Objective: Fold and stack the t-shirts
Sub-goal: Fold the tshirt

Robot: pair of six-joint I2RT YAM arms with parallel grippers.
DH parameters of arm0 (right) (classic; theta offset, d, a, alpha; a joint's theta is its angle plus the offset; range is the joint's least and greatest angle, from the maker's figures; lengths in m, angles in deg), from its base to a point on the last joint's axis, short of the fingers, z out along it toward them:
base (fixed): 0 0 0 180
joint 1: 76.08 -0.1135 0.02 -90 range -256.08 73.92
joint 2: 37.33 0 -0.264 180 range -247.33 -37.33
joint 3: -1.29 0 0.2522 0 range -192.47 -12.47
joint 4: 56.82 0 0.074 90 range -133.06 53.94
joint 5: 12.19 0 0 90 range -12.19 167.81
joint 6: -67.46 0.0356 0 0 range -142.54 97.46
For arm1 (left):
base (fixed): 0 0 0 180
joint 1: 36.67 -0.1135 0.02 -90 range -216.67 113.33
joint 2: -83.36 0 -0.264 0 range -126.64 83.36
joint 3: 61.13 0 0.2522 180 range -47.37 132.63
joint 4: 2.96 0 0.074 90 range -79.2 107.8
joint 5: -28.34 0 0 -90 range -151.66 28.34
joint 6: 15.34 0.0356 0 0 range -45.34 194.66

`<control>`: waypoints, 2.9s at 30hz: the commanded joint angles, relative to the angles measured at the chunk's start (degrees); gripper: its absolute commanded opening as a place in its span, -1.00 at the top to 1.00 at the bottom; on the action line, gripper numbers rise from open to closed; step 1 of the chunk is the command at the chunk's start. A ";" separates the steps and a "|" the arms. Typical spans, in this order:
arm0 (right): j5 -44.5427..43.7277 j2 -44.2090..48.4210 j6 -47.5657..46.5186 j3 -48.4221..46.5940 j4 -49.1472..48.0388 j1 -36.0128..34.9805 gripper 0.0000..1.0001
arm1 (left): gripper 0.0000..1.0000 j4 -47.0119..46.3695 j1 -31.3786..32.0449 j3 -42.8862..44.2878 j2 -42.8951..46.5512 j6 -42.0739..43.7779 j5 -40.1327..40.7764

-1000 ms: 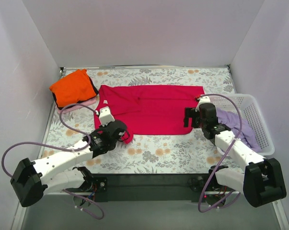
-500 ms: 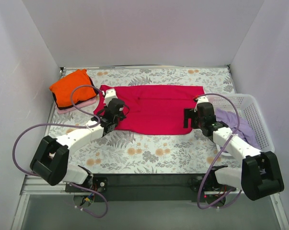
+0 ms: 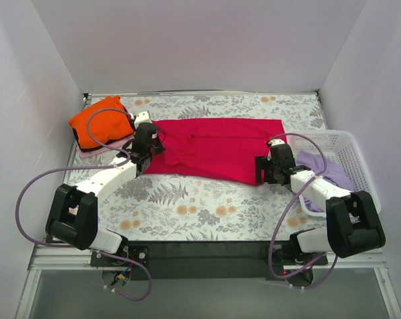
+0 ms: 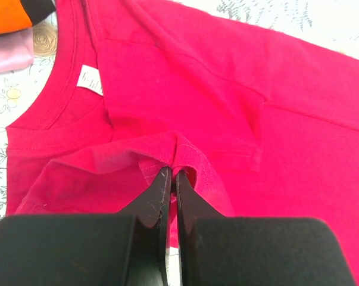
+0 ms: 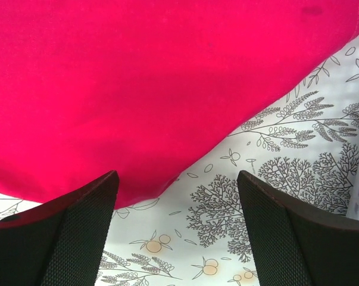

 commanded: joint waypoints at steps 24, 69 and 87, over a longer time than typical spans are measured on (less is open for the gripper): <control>2.35 -9.54 -1.73 -20.04 3.36 0.62 0.60 | 1.00 -0.96 -4.52 3.81 -1.71 3.90 -4.61; 0.69 -18.08 -0.94 -17.44 -3.75 2.03 0.04 | 1.00 -0.52 -9.97 9.44 -8.75 5.66 -6.11; -4.66 -10.55 -1.73 -14.12 -3.40 2.12 0.97 | 1.00 -0.34 -10.94 8.48 -8.05 6.36 -4.44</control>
